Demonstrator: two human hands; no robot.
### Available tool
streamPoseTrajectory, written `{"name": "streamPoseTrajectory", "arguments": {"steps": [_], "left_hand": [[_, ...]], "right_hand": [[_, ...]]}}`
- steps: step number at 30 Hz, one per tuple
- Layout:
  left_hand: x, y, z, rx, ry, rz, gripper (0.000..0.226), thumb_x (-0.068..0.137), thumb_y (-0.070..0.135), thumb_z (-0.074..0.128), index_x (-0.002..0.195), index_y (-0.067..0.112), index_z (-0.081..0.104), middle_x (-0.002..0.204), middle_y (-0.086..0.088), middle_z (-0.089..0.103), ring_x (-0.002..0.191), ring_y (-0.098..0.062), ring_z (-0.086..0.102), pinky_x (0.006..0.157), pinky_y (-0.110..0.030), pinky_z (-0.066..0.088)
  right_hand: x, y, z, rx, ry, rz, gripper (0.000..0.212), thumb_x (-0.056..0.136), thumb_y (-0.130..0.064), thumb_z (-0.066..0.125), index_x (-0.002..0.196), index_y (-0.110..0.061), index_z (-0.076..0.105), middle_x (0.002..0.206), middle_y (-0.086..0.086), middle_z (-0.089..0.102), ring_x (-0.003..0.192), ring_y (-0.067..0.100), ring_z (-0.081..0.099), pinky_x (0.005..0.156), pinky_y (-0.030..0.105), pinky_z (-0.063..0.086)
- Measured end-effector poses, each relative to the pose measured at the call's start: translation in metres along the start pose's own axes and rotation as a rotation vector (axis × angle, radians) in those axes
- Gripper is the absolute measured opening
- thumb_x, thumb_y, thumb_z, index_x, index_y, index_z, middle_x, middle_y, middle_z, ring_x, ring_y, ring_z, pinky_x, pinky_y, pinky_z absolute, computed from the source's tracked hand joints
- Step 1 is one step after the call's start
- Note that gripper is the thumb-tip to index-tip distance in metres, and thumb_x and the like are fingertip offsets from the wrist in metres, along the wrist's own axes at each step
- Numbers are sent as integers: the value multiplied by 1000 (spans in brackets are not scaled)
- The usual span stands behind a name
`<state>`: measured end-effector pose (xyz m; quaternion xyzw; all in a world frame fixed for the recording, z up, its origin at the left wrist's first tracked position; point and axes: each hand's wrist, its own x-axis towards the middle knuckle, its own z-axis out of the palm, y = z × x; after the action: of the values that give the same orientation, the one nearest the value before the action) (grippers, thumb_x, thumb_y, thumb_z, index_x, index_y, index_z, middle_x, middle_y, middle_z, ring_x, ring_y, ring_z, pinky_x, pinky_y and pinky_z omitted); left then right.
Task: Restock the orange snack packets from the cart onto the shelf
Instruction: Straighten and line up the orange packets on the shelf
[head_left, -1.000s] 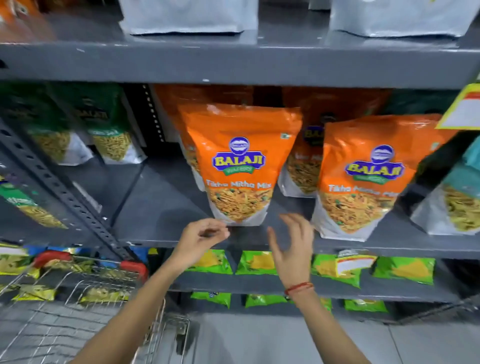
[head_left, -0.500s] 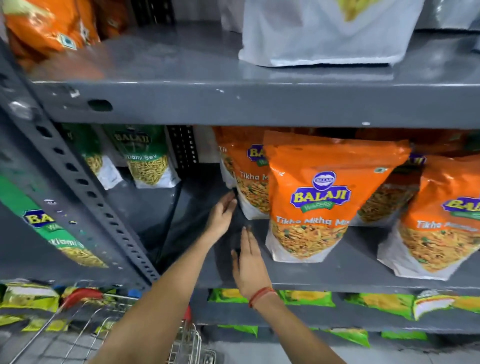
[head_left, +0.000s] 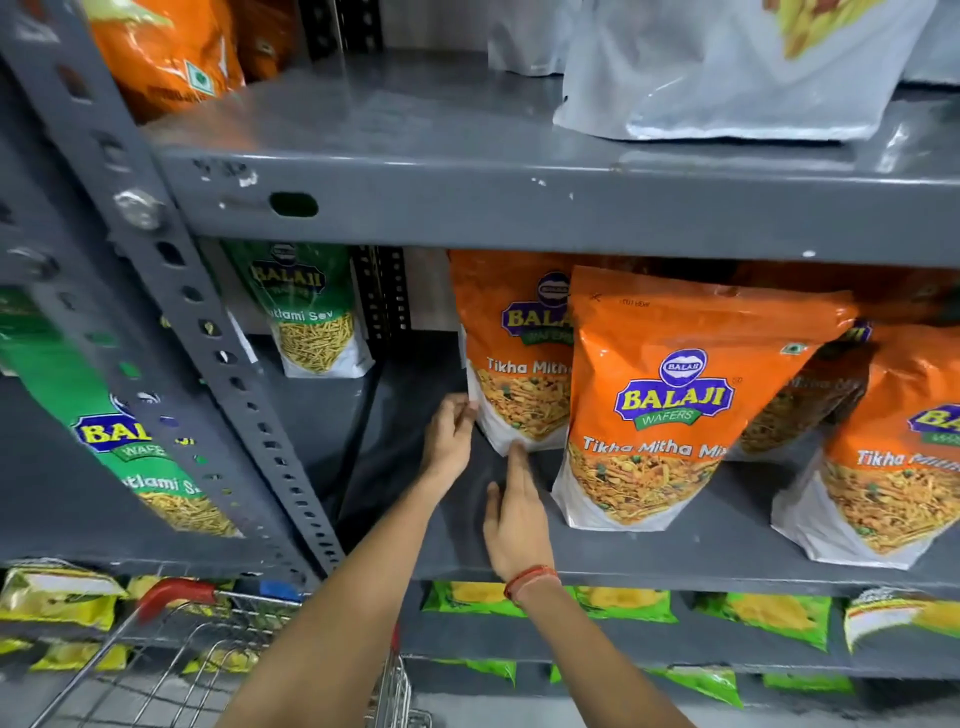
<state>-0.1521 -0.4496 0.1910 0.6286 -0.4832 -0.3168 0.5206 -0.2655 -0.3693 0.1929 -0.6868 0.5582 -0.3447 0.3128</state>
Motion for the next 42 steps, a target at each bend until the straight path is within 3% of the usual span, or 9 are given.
{"name": "streamPoseTrajectory", "arguments": {"steps": [8, 13, 16, 19, 23, 30, 35, 39, 42], "left_hand": [[-15, 14, -21, -19, 5, -84, 24, 93, 17, 51, 112, 3, 53, 116, -19, 62, 109, -27, 58, 93, -37, 46], [-56, 17, -7, -207, 227, -65, 8, 91, 23, 55, 99, 22, 56, 100, -7, 69, 95, -26, 65, 84, -41, 52], [-86, 25, 13, -298, 16, -31, 3, 86, 39, 57, 89, 40, 58, 92, 14, 69, 93, -10, 65, 80, -29, 51], [-98, 40, 32, -277, -246, -22, 36, 73, 68, 52, 104, 51, 52, 111, 29, 59, 106, 12, 54, 95, -29, 44], [-106, 58, 49, -282, -430, -58, 59, 63, 81, 50, 117, 58, 43, 120, 40, 49, 112, 20, 46, 98, -21, 38], [-118, 55, 27, -249, -300, -102, 70, 69, 75, 47, 125, 33, 49, 129, 11, 56, 124, -8, 49, 107, -37, 38], [-118, 39, -17, -252, -178, -102, 66, 60, 82, 48, 107, 37, 55, 114, 16, 61, 110, 0, 55, 99, -31, 42], [-116, 35, -42, -271, -156, -119, 32, 83, 58, 50, 105, 35, 55, 110, 18, 60, 118, -10, 53, 88, -20, 43], [-111, 46, -54, -275, -104, -101, 30, 89, 45, 50, 111, 27, 54, 112, 14, 60, 124, -20, 50, 84, -19, 42]], "right_hand": [[-8, -7, 2, -42, -54, -44, 54, 97, -16, 39, 147, -10, 19, 155, 8, 26, 141, 21, 30, 112, 24, 25], [-51, 13, -31, 59, 98, -162, 37, 93, -21, 49, 129, -14, 49, 131, 6, 55, 123, 15, 49, 104, 22, 36], [-75, 40, -65, 135, 394, -175, 22, 89, -26, 54, 111, -26, 55, 99, 1, 56, 91, 14, 55, 80, 23, 45], [-67, 67, -103, 269, 650, 35, 42, 79, -24, 72, 116, -20, 51, 106, 1, 48, 98, 23, 55, 87, 28, 46], [-37, 79, -141, 421, 358, 144, 84, 63, -35, 80, 135, -30, 36, 138, -6, 45, 125, 5, 45, 101, 27, 42], [-33, 72, -120, 404, 169, 64, 69, 64, -35, 82, 123, -33, 47, 122, -15, 59, 114, -1, 55, 92, 22, 48], [-41, 48, -89, 422, 66, 0, 63, 70, -22, 80, 116, -47, 44, 118, -25, 56, 108, -15, 53, 84, 5, 48], [-45, 38, -70, 483, 9, -10, 65, 71, -18, 78, 124, -34, 43, 121, -18, 55, 114, -1, 53, 85, 5, 46], [-42, 38, -71, 488, -27, -1, 80, 66, -22, 82, 134, -21, 40, 134, -4, 52, 124, 12, 49, 98, 24, 47]]}}
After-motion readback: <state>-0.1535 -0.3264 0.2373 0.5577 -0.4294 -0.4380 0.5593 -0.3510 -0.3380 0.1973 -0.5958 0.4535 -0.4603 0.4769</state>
